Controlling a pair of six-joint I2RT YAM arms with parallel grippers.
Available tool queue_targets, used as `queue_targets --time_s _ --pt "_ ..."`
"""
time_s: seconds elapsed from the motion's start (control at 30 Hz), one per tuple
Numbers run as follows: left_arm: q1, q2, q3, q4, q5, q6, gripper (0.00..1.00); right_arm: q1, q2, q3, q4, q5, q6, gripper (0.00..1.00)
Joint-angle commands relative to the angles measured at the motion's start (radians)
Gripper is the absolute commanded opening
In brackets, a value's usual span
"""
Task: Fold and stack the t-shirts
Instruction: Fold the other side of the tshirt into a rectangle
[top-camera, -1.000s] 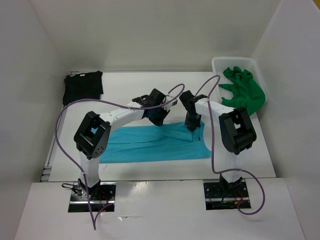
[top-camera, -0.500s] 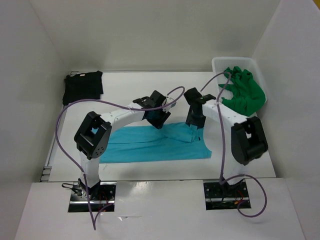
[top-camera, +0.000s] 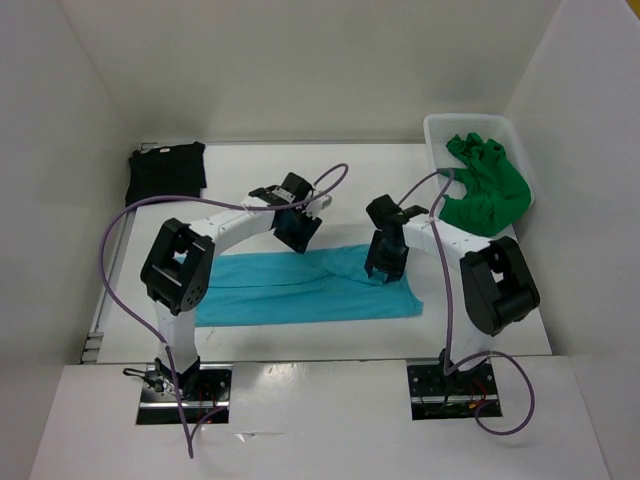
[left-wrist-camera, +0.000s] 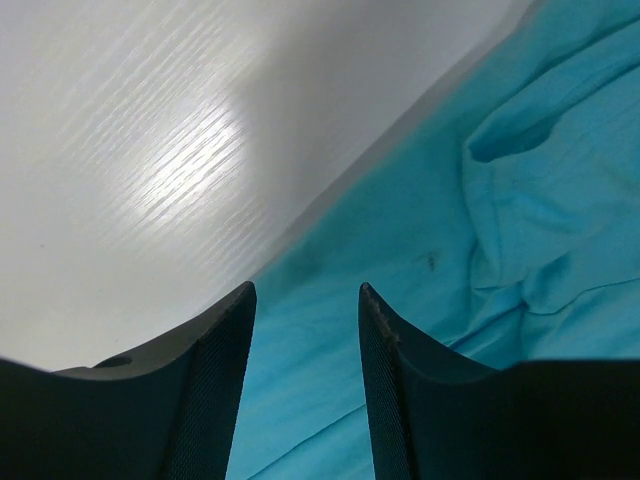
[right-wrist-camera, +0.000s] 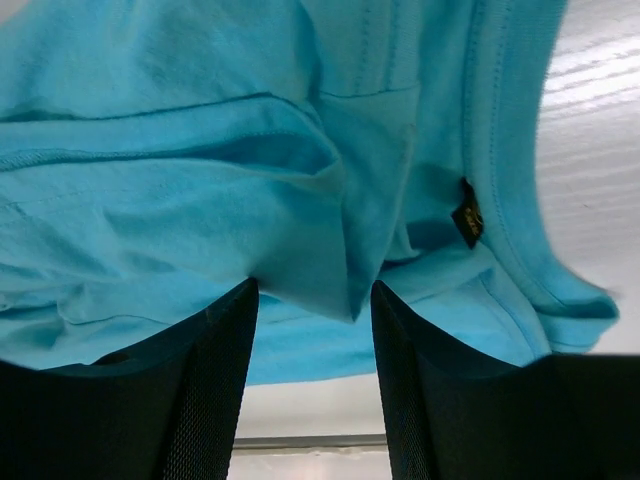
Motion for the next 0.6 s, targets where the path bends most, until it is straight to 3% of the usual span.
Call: queue_targets --time_s 0.0,0.1,0.2,0.23,0.27,0.33,0.57 --pt "0.047 -0.06 -0.019 -0.023 0.029 0.018 0.53 0.008 0.018 -0.001 0.06 -0.036 -0.001 0.55" --pt "0.056 -0.06 -0.039 -0.023 0.029 0.018 0.53 0.008 0.038 -0.001 0.069 -0.057 -0.001 0.53" --pt "0.056 -0.06 -0.039 -0.023 0.038 0.027 0.53 0.008 0.047 -0.001 0.078 -0.057 -0.001 0.36" --pt "0.056 -0.06 -0.039 -0.023 0.038 0.027 0.53 0.008 0.047 -0.001 0.078 -0.057 -0.001 0.21" --pt "0.056 -0.06 -0.039 -0.023 0.047 0.027 0.53 0.008 0.047 -0.001 0.064 -0.043 -0.001 0.14" --pt "0.056 -0.06 -0.029 -0.033 0.047 0.027 0.53 0.008 0.035 -0.001 0.031 -0.028 -0.001 0.05" --pt "0.056 -0.06 -0.029 -0.042 0.068 0.036 0.53 0.008 -0.036 -0.015 -0.071 0.001 0.018 0.01"
